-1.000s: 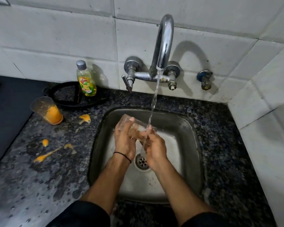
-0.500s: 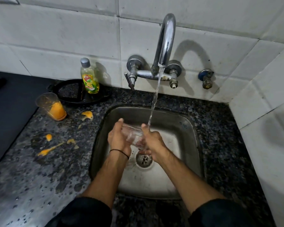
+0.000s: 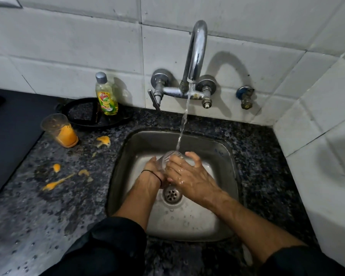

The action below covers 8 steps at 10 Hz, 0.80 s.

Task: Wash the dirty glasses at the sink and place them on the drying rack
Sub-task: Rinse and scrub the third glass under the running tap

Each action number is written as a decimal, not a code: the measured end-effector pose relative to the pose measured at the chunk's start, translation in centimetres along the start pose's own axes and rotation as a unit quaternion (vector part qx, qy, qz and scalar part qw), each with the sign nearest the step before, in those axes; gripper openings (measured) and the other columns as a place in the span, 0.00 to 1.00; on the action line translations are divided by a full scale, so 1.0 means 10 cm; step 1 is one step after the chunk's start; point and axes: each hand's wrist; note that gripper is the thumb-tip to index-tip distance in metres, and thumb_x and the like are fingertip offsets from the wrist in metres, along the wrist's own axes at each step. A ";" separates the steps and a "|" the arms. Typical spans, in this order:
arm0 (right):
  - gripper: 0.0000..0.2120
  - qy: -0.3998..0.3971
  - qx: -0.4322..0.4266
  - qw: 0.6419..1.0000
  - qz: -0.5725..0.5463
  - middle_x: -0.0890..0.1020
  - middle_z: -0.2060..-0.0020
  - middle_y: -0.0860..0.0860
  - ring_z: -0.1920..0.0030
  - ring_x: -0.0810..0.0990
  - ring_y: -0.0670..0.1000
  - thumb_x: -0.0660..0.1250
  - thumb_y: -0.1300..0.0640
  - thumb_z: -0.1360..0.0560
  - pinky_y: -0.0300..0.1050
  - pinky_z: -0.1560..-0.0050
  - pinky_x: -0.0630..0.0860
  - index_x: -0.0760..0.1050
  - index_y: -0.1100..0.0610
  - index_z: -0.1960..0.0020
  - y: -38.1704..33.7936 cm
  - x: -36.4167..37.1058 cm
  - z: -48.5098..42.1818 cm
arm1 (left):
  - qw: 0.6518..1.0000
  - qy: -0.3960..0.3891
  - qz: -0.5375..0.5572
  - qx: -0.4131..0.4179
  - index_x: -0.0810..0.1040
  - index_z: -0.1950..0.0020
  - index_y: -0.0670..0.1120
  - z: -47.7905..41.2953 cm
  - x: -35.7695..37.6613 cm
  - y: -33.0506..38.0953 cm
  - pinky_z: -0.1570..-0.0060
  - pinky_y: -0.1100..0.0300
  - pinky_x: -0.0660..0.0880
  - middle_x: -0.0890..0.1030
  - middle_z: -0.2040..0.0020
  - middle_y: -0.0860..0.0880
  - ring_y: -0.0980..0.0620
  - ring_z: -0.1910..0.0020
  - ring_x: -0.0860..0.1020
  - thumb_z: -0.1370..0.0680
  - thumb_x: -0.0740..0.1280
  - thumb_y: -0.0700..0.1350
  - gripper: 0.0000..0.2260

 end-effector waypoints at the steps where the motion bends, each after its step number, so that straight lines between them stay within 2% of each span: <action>1: 0.18 -0.117 0.052 0.977 -0.169 0.85 0.50 0.49 0.48 0.81 0.52 0.68 0.56 0.22 0.48 0.38 0.68 0.73 0.49 0.33 0.11 -0.18 -0.10 | 0.998 0.016 0.057 -0.020 0.71 0.56 0.45 0.18 0.16 -0.03 0.63 0.52 0.70 0.72 0.58 0.45 0.46 0.63 0.72 0.16 0.52 0.51 0.15; 2: 0.17 -0.128 0.135 0.948 -0.259 0.85 0.53 0.52 0.52 0.81 0.55 0.62 0.58 0.23 0.49 0.46 0.76 0.77 0.50 0.36 0.14 -0.31 -0.19 | 0.979 -0.025 0.199 -0.034 0.75 0.59 0.39 0.36 0.28 -0.10 0.65 0.53 0.75 0.79 0.65 0.39 0.43 0.65 0.77 0.17 0.54 0.50 0.20; 3: 0.16 -0.083 0.268 0.896 -0.344 0.86 0.47 0.48 0.45 0.82 0.50 0.64 0.59 0.23 0.45 0.40 0.77 0.79 0.46 0.37 0.06 -0.38 -0.30 | 0.977 -0.060 0.201 0.042 0.82 0.56 0.37 0.32 0.18 -0.15 0.51 0.54 0.74 0.83 0.60 0.39 0.45 0.59 0.81 0.18 0.59 0.55 0.23; 4: 0.07 -0.040 0.436 0.711 -0.550 0.86 0.56 0.48 0.55 0.85 0.44 0.65 0.58 0.24 0.42 0.54 0.82 0.82 0.53 0.51 -0.01 -0.41 -0.45 | 0.960 -0.085 0.230 0.135 0.78 0.54 0.42 0.29 0.06 -0.15 0.52 0.52 0.79 0.79 0.53 0.42 0.46 0.56 0.81 0.20 0.64 0.50 0.12; 5: 0.08 -0.031 0.570 0.471 -0.672 0.83 0.62 0.48 0.62 0.82 0.46 0.62 0.62 0.19 0.38 0.63 0.75 0.77 0.56 0.54 0.01 -0.47 -0.55 | 0.953 -0.110 0.215 0.184 0.78 0.52 0.44 0.31 0.09 -0.13 0.52 0.53 0.78 0.80 0.55 0.45 0.48 0.57 0.81 0.23 0.68 0.51 0.09; 6: 0.09 -0.036 0.571 0.402 -0.715 0.85 0.55 0.51 0.52 0.84 0.49 0.62 0.62 0.19 0.50 0.42 0.76 0.80 0.58 0.51 -0.02 -0.53 -0.60 | 0.960 -0.140 0.153 0.190 0.78 0.49 0.43 0.29 0.17 -0.15 0.50 0.51 0.77 0.78 0.54 0.41 0.45 0.55 0.79 0.23 0.68 0.53 0.13; 7: 0.11 -0.063 0.465 0.601 -0.646 0.86 0.48 0.53 0.45 0.83 0.51 0.65 0.63 0.22 0.48 0.47 0.78 0.81 0.57 0.42 -0.10 -0.45 -0.60 | 0.977 -0.103 0.104 0.154 0.81 0.53 0.38 0.31 0.24 -0.06 0.60 0.57 0.81 0.81 0.58 0.41 0.46 0.60 0.82 0.20 0.63 0.55 0.20; 8: 0.18 -0.190 0.256 0.827 -0.463 0.80 0.38 0.48 0.38 0.79 0.50 0.61 0.55 0.19 0.53 0.35 0.74 0.70 0.46 0.30 -0.06 -0.31 -0.47 | 0.991 -0.078 0.082 0.076 0.84 0.62 0.37 0.30 0.26 0.08 0.58 0.53 0.79 0.84 0.65 0.40 0.46 0.68 0.84 0.17 0.56 0.55 0.27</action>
Point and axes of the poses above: each hand's wrist, its own z-axis away from the middle knuckle, its own x-axis out of the palm, y = z × x
